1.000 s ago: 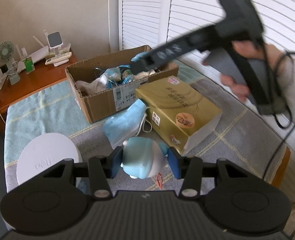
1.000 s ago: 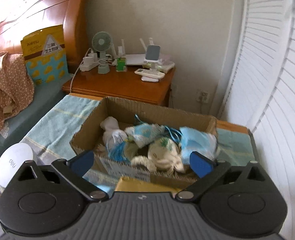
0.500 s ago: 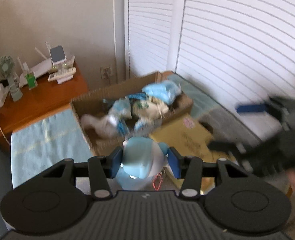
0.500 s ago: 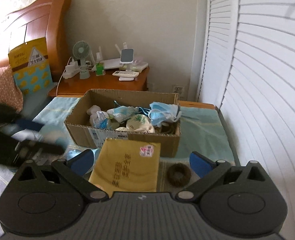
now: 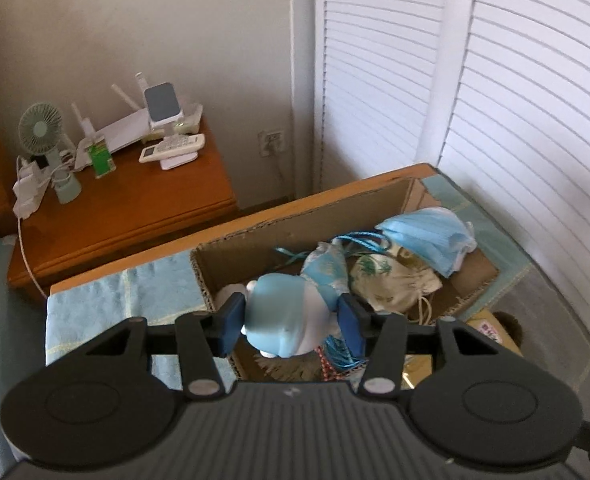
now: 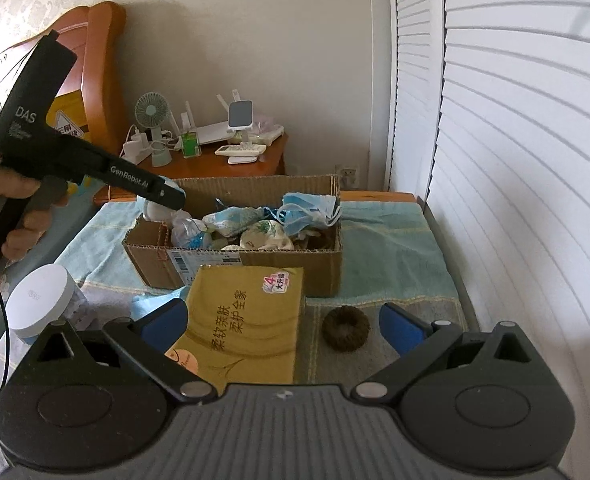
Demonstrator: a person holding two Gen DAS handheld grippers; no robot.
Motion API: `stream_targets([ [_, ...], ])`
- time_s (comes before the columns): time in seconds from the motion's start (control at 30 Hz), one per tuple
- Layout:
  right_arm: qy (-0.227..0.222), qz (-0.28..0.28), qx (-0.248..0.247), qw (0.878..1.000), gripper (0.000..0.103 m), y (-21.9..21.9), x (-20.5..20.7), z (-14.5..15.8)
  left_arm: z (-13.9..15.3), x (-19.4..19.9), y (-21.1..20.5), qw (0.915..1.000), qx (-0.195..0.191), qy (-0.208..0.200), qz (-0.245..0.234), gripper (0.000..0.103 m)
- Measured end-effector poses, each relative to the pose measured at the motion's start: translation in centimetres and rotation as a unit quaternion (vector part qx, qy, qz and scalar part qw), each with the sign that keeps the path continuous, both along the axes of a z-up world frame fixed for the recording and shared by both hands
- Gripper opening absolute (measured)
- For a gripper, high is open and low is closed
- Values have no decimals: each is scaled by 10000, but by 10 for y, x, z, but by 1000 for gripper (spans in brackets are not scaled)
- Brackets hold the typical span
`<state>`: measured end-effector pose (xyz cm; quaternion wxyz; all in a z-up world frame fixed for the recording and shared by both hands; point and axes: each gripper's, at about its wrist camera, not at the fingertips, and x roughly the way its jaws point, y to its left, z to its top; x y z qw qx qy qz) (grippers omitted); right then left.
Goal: Organize soft objects
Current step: 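Drop the light blue plush toy into the box with the left gripper, then grasp the second blue face mask on the blanket with the left gripper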
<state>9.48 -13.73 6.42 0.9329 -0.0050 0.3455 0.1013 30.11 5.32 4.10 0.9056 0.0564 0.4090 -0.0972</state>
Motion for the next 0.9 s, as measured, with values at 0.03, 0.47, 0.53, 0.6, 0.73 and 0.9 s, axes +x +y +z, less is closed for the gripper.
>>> stream_targets([
  [0.03,1,-4,-10,10000,103,0,0,-1,-1,-1,1,10000,13,8,17,71],
  [0.47,-121,39,-65,9999,103,3,-15,7,15,-53,0,9997,42,-170,-165,88],
  [0.53,-143,43,-96,9998,103,3,-19,10,17,-64,-1,9995,49,-185,-247,88],
  [0.6,-153,46,-129,9998,103,2,-23,11,17,-74,0,9993,35,-197,-321,88],
  [0.73,-132,71,-159,9998,103,3,-31,12,15,-89,0,9990,14,-165,-416,88],
  [0.9,-52,112,-299,9995,103,4,-40,8,9,-102,3,9982,-7,-55,-594,88],
])
